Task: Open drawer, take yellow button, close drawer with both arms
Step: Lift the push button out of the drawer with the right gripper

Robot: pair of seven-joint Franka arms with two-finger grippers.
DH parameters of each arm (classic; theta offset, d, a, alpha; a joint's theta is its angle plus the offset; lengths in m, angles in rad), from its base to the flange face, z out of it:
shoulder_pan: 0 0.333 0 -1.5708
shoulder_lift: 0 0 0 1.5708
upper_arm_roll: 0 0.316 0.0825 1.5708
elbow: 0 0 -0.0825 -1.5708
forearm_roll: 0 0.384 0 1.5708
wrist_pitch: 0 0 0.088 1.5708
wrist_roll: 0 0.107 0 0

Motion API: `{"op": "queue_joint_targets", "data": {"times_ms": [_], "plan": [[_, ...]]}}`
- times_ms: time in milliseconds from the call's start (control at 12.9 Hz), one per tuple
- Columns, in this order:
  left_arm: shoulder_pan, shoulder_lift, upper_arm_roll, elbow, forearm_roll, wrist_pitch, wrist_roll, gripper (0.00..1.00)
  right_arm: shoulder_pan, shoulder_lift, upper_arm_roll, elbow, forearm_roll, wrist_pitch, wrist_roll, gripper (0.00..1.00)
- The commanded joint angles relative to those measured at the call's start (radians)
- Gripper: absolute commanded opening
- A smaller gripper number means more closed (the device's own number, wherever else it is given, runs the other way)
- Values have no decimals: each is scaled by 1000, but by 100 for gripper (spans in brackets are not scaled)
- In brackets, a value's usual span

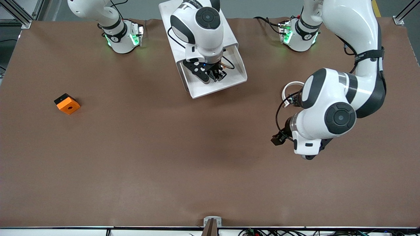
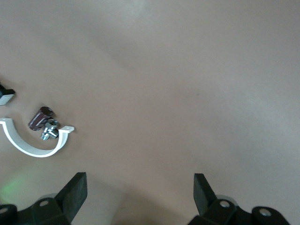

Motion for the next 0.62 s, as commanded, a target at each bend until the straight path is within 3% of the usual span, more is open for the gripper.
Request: {"op": "queue_joint_targets", "data": {"times_ms": [0, 309, 541], "plan": [[-36, -23, -26, -49, 24, 62, 46, 100, -19, 3, -3, 78, 25, -75, -37, 0], [-43, -35, -110, -93, 24, 103, 54, 100, -94, -28, -14, 102, 23, -138, -210, 0], [-58, -81, -169, -207, 33, 207, 68, 100, -203, -54, -15, 102, 14, -157, -379, 0]]}}
